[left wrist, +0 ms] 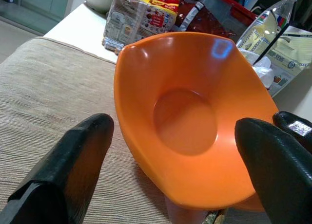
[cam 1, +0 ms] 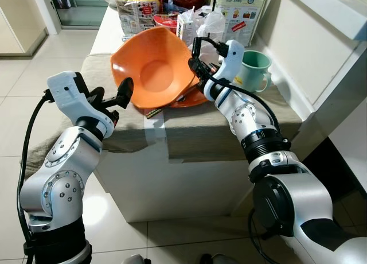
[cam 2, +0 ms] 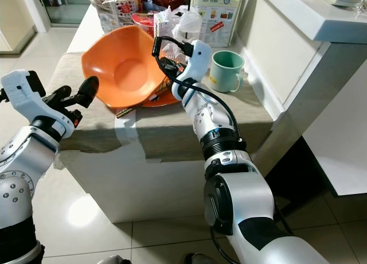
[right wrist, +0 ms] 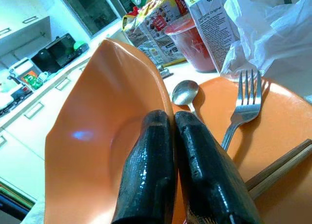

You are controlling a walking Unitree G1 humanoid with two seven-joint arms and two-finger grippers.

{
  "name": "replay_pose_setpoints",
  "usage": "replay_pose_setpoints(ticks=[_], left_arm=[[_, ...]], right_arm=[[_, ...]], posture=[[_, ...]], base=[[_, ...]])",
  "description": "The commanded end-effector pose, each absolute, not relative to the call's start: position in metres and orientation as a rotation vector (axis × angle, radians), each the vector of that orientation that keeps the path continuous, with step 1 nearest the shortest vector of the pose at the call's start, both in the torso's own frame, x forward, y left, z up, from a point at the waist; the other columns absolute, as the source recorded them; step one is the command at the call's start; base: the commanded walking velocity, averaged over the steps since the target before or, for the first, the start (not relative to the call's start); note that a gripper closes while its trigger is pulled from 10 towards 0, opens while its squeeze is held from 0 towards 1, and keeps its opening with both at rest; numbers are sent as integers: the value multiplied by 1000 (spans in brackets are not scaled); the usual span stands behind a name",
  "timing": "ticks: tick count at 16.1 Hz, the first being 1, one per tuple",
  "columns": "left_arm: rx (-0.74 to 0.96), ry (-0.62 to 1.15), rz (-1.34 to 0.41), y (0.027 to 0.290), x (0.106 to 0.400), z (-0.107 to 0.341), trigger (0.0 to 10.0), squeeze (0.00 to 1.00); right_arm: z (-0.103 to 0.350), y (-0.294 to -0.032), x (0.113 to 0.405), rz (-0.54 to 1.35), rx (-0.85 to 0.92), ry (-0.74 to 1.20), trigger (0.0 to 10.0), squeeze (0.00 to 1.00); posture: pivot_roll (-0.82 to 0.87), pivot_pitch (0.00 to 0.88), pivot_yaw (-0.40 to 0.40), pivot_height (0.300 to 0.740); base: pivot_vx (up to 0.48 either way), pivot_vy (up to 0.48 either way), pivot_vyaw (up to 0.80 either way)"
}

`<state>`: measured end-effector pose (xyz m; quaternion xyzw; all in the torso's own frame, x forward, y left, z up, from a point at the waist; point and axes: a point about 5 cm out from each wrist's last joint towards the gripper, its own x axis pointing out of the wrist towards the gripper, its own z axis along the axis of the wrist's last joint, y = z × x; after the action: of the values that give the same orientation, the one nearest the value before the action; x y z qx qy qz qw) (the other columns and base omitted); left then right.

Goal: Setting the table

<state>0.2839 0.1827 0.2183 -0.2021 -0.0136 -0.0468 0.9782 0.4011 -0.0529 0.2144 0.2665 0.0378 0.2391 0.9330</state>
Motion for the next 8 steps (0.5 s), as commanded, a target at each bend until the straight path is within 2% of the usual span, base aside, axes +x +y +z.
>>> replay_pose_setpoints(ticks=[1, 8], left_arm=[[-408, -30, -93, 181, 285, 221, 10000, 0], [-418, -17, -68, 182, 286, 216, 10000, 0]], right_arm=[[221, -56, 401, 492, 564, 34, 0, 0], [218, -53, 398, 504, 555, 20, 0, 0]], posture=[[2, 78, -38, 740], [2, 82, -35, 740]], base=[[0, 0, 0], [0, 0, 0]])
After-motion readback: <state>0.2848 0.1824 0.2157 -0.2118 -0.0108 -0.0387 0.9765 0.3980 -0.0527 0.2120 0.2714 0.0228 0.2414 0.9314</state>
